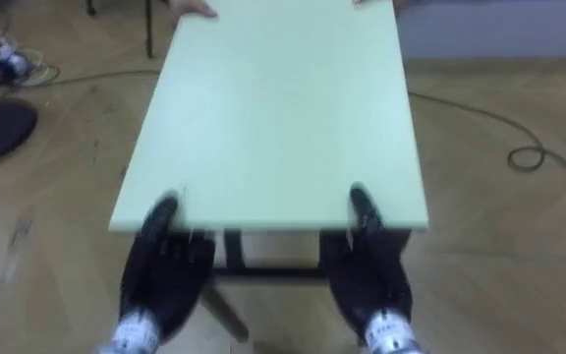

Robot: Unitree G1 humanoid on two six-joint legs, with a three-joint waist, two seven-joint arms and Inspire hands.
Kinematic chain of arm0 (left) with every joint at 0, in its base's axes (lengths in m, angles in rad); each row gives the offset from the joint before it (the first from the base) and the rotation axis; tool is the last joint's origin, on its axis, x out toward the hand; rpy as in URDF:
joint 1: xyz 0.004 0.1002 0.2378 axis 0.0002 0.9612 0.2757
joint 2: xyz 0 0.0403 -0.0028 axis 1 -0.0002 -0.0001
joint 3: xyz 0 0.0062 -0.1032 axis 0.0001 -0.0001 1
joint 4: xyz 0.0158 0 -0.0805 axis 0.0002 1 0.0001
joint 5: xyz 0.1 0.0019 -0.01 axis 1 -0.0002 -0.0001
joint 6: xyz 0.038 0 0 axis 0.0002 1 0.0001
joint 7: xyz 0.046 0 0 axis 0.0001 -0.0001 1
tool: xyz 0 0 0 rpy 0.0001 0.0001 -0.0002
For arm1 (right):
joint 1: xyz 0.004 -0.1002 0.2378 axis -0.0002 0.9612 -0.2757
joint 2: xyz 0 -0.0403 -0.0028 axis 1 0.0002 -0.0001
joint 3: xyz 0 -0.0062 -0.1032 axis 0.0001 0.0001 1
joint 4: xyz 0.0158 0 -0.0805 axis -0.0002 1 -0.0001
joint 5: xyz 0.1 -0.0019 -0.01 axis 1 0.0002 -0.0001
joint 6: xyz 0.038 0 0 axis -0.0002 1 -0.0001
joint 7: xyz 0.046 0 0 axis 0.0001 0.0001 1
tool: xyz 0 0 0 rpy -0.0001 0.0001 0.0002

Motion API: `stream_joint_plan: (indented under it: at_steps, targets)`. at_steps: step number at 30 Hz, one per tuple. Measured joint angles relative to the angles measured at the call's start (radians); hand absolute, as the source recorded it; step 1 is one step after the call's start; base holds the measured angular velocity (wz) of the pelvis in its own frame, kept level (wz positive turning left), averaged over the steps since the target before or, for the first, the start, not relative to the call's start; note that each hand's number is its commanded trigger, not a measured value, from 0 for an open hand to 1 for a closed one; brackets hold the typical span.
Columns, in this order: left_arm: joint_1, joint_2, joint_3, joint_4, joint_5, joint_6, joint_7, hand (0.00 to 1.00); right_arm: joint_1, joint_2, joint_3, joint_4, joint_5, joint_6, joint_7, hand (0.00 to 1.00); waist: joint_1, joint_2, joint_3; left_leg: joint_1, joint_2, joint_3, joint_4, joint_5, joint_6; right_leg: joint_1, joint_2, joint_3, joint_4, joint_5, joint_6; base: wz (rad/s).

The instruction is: Move table with human

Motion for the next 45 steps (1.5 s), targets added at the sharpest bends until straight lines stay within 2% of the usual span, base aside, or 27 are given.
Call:
stream_joint_plan:
  at_steps: [3,5,7,12,16,19,21,22,23,24,25,26,27,29,31,32,33,35,37,38,39,40,41,42,43,44,45]
  targets:
    - [-0.01,0.007,0.002,-0.006,0.005,0.004,0.0,1.0,-0.002,0.0,-0.002,-0.007,0.0,-0.006,0.001,1.0,0.03,-0.022,0.0007,-0.043,0.001,0.038,0.013,0.022,-0.004,0.105,-0.005,0.045,0.02,0.109,-0.015,-0.19]
    - [-0.011,-0.009,0.008,-0.006,0.015,0.003,0.0,1.0,-0.009,-0.002,-0.004,-0.008,-0.013,-0.009,0.004,1.0,0.039,-0.005,0.015,-0.067,0.008,0.041,0.024,0.042,-0.003,0.128,0.017,0.06,-0.056,0.073,0.009,-0.27]
    - [-0.012,-0.006,0.009,-0.017,0.022,0.006,0.0,1.0,-0.009,0.006,-0.01,-0.008,-0.011,-0.007,0.009,1.0,0.037,-0.005,0.0182,-0.092,0.017,0.052,0.022,0.058,0.003,0.121,0.027,0.065,-0.091,0.045,0.02,-0.04]
    - [-0.069,0.012,0.024,-0.028,0.029,0.01,0.0,1.0,-0.05,0.02,-0.027,-0.005,-0.01,-0.002,0.025,1.0,0.04,-0.031,0.0223,-0.26,0.057,0.066,0.11,0.082,0.016,0.128,0.06,0.062,-0.299,-0.153,0.022,-0.03]
    - [-0.086,0.02,0.044,-0.022,0.032,0.013,0.0,1.0,-0.086,0.039,-0.028,0.03,-0.005,0.014,0.025,1.0,0.066,-0.034,0.0252,-0.292,0.11,0.08,0.071,0.157,0.002,0.12,0.107,0.024,-0.419,-0.176,0.026,-0.29]
    - [-0.081,0.04,0.045,0.006,0.033,0.022,0.0,1.0,-0.087,0.056,-0.026,0.098,0.014,0.034,0.049,1.0,0.104,-0.023,0.0244,-0.258,0.169,0.06,-0.009,0.232,-0.04,0.124,0.197,0.033,-0.462,-0.116,-0.024,-0.3]
    - [-0.061,0.043,0.04,0.007,0.038,0.022,0.0,1.0,-0.074,0.054,-0.019,0.107,0.01,0.032,0.052,1.0,0.133,0.002,0.0224,-0.235,0.218,0.049,-0.092,0.306,-0.092,0.111,0.259,0.032,-0.488,-0.078,-0.072,-0.28]
    - [-0.057,0.043,0.036,0.007,0.038,0.022,0.0,1.0,-0.069,0.052,-0.019,0.107,0.01,0.03,0.052,1.0,0.143,0.008,0.0218,-0.225,0.227,0.049,-0.121,0.329,-0.11,0.105,0.271,0.033,-0.489,-0.07,-0.084,-0.16]
    - [-0.048,0.043,0.033,0.007,0.038,0.025,0.0,1.0,-0.062,0.05,-0.02,0.109,0.01,0.031,0.052,1.0,0.149,0.023,0.0208,-0.199,0.235,0.036,-0.205,0.389,-0.165,0.101,0.303,0.032,-0.499,-0.053,-0.112,0.0]
    - [-0.046,0.042,0.03,0.007,0.039,0.028,-0.001,1.0,-0.052,0.051,-0.02,0.108,0.014,0.025,0.059,1.0,0.155,0.027,0.0155,-0.178,0.24,0.022,-0.282,0.449,-0.254,0.08,0.323,0.026,-0.507,-0.033,-0.139,0.04]
    - [-0.045,0.041,0.03,0.007,0.041,0.026,-0.004,1.0,-0.052,0.051,-0.02,0.108,0.015,0.025,0.06,1.0,0.155,0.028,0.0164,-0.179,0.24,-0.003,-0.268,0.453,-0.25,0.067,0.319,0.02,-0.502,-0.026,-0.147,-0.23]
    - [-0.032,0.04,0.027,0.008,0.042,0.019,-0.009,1.0,-0.052,0.051,-0.018,0.114,0.012,0.028,0.059,1.0,0.178,0.026,0.0182,-0.181,0.239,-0.039,-0.166,0.39,-0.165,0.062,0.299,-0.028,-0.497,-0.017,-0.161,-0.71]
    - [-0.013,0.038,0.024,0.008,0.032,0.006,-0.017,1.0,-0.054,0.052,-0.013,0.115,0.003,0.034,0.054,1.0,0.205,0.025,0.0183,-0.182,0.238,-0.069,-0.031,0.289,-0.157,0.062,0.271,-0.072,-0.496,-0.009,-0.166,-0.81]
    - [0.01,0.033,0.015,0.008,0.016,-0.017,-0.021,1.0,-0.056,0.053,0.0,0.116,-0.016,0.031,0.04,1.0,0.215,0.029,0.019,-0.187,0.231,-0.075,0.143,0.202,-0.193,0.073,0.246,-0.138,-0.495,0.001,-0.157,-0.47]
    - [0.022,0.025,0.014,0.007,0.011,-0.018,-0.021,1.0,-0.056,0.046,0.011,0.117,-0.014,0.022,0.038,1.0,0.208,0.031,0.02,-0.187,0.214,-0.105,0.274,0.131,-0.169,0.073,0.225,-0.192,-0.484,0.003,-0.16,-0.06]
    - [0.023,0.017,0.015,0.007,0.011,-0.02,-0.022,1.0,-0.058,0.047,0.012,0.117,-0.019,0.015,0.038,1.0,0.204,0.038,0.0204,-0.186,0.213,-0.124,0.367,0.075,-0.162,0.073,0.222,-0.249,-0.484,0.005,-0.164,0.06]
    - [0.023,0.01,0.016,0.006,0.011,-0.023,-0.022,1.0,-0.063,0.05,0.013,0.117,-0.029,0.01,0.038,1.0,0.195,0.044,0.0208,-0.176,0.214,-0.13,0.469,0.041,-0.159,0.072,0.217,-0.303,-0.484,0.006,-0.166,0.06]
    - [0.029,-0.001,0.018,0.002,0.01,-0.016,-0.022,1.0,-0.064,0.045,0.016,0.111,-0.03,-0.008,0.038,1.0,0.192,0.06,0.0211,-0.108,0.232,-0.12,0.585,0.017,-0.151,0.078,0.215,-0.358,-0.483,0.007,-0.17,0.03]
    - [0.032,-0.003,0.013,-0.025,0.013,0.005,-0.022,1.0,-0.074,0.044,0.015,0.109,-0.025,-0.044,0.039,1.0,0.17,0.085,0.0295,-0.036,0.244,-0.125,0.574,-0.008,-0.157,0.083,0.223,-0.392,-0.46,0.009,-0.163,0.37]
    - [0.031,-0.007,0.005,-0.025,0.022,0.006,-0.016,1.0,-0.076,0.041,0.017,0.111,-0.027,-0.06,0.038,1.0,0.149,0.083,0.0332,-0.022,0.22,-0.127,0.513,-0.019,-0.161,0.059,0.218,-0.345,-0.419,0.007,-0.168,0.58]
    - [0.036,-0.01,-0.003,-0.025,0.022,0.006,-0.013,1.0,-0.065,0.037,0.022,0.108,-0.04,-0.081,0.041,1.0,0.143,0.084,0.0283,0.005,0.202,-0.141,0.439,-0.019,-0.162,0.0,0.253,-0.225,-0.422,0.017,-0.207,0.41]
    - [0.04,-0.007,-0.001,-0.03,0.022,0.006,-0.013,1.0,-0.065,0.036,0.03,0.105,-0.042,-0.088,0.042,1.0,0.148,0.079,0.0178,0.008,0.194,-0.149,0.394,-0.025,-0.173,-0.026,0.291,-0.175,-0.478,0.033,-0.222,0.12]
    - [0.043,-0.006,0.012,-0.062,0.021,0.001,-0.018,1.0,-0.081,0.029,0.044,0.076,-0.041,-0.094,0.041,1.0,0.146,0.077,0.0195,0.007,0.192,-0.158,0.376,-0.066,-0.211,-0.064,0.323,-0.174,-0.552,0.134,-0.243,0.06]
    - [0.044,-0.025,0.013,-0.069,0.023,0.005,-0.019,1.0,-0.098,-0.001,0.049,0.065,-0.029,-0.101,0.04,1.0,0.146,0.128,0.0205,0.035,0.231,-0.168,0.42,-0.109,-0.223,-0.075,0.343,-0.241,-0.524,0.14,-0.259,0.13]
    - [0.042,-0.026,0.013,-0.066,0.022,0.014,-0.019,1.0,-0.103,-0.002,0.051,0.071,-0.024,-0.104,0.038,1.0,0.145,0.138,0.0202,0.065,0.23,-0.181,0.407,-0.124,-0.22,-0.083,0.348,-0.251,-0.511,0.138,-0.262,0.33]
    - [0.034,-0.017,0.011,-0.065,0.021,0.027,-0.019,1.0,-0.103,0.001,0.055,0.073,-0.019,-0.123,0.038,1.0,0.135,0.134,0.0241,0.12,0.215,-0.207,0.33,-0.134,-0.231,-0.095,0.347,-0.258,-0.504,0.138,-0.27,0.38]
    - [0.026,-0.012,0.009,-0.064,0.021,0.019,-0.019,1.0,-0.106,0.004,0.057,0.072,-0.02,-0.13,0.039,1.0,0.127,0.117,0.0346,0.142,0.2,-0.216,0.255,-0.148,-0.222,-0.101,0.34,-0.276,-0.51,0.145,-0.282,0.3]
